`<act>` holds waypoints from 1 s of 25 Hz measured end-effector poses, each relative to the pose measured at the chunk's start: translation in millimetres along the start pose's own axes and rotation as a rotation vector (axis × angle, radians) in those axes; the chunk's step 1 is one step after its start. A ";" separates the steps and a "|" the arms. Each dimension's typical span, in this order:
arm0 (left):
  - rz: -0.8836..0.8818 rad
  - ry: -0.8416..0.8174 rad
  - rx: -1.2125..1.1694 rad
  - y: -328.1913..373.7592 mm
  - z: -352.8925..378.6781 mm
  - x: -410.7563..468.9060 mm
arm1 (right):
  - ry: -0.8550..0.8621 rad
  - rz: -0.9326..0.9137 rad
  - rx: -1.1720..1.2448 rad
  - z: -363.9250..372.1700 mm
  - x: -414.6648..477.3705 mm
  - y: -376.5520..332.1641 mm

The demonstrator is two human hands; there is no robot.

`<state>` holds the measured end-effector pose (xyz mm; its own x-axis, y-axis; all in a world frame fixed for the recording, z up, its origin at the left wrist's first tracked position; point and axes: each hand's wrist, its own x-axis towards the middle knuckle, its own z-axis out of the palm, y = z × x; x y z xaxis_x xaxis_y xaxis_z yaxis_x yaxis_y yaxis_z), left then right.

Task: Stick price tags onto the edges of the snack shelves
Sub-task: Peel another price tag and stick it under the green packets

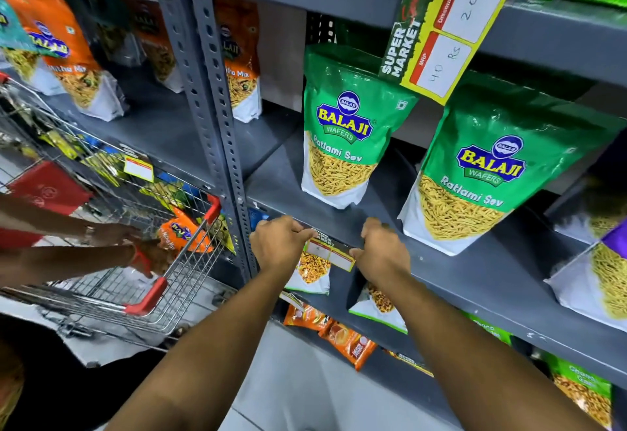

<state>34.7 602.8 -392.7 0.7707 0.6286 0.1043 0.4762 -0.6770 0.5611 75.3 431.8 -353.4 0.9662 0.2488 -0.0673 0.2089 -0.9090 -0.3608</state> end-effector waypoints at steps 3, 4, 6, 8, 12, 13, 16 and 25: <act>-0.068 0.009 0.030 5.4 -8.6 -1.3 | -0.004 -0.042 -0.062 0.0 -2.1 -2.6; -0.038 0.003 0.044 6.7 -10.9 -3.3 | -0.004 -0.071 -0.088 1.3 -4.3 -1.6; 0.075 -0.006 0.066 5.6 -14.8 -5.8 | -0.038 -0.132 -0.116 2.1 -7.2 3.0; 0.219 -0.001 0.105 2.6 -20.4 -5.6 | -0.103 -0.157 -0.081 -5.3 -9.0 6.7; 0.407 0.037 -0.036 16.1 -34.0 2.3 | -0.108 -0.224 -0.092 -35.2 -16.3 4.6; 0.434 0.047 -0.130 26.4 -38.7 3.7 | -0.074 -0.273 -0.111 -46.8 -19.2 1.3; 0.408 0.085 -0.517 69.2 -58.0 6.1 | 0.090 -0.440 -0.100 -92.2 -26.8 -18.6; 0.140 -0.280 -1.649 171.5 -137.5 1.1 | 0.534 -0.667 0.287 -258.4 -51.6 -83.8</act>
<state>59.0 540.0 -183.4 0.8988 0.3966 0.1869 -0.3805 0.4937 0.7820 46.9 408.8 -79.4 0.6141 0.4413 0.6544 0.7749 -0.4948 -0.3935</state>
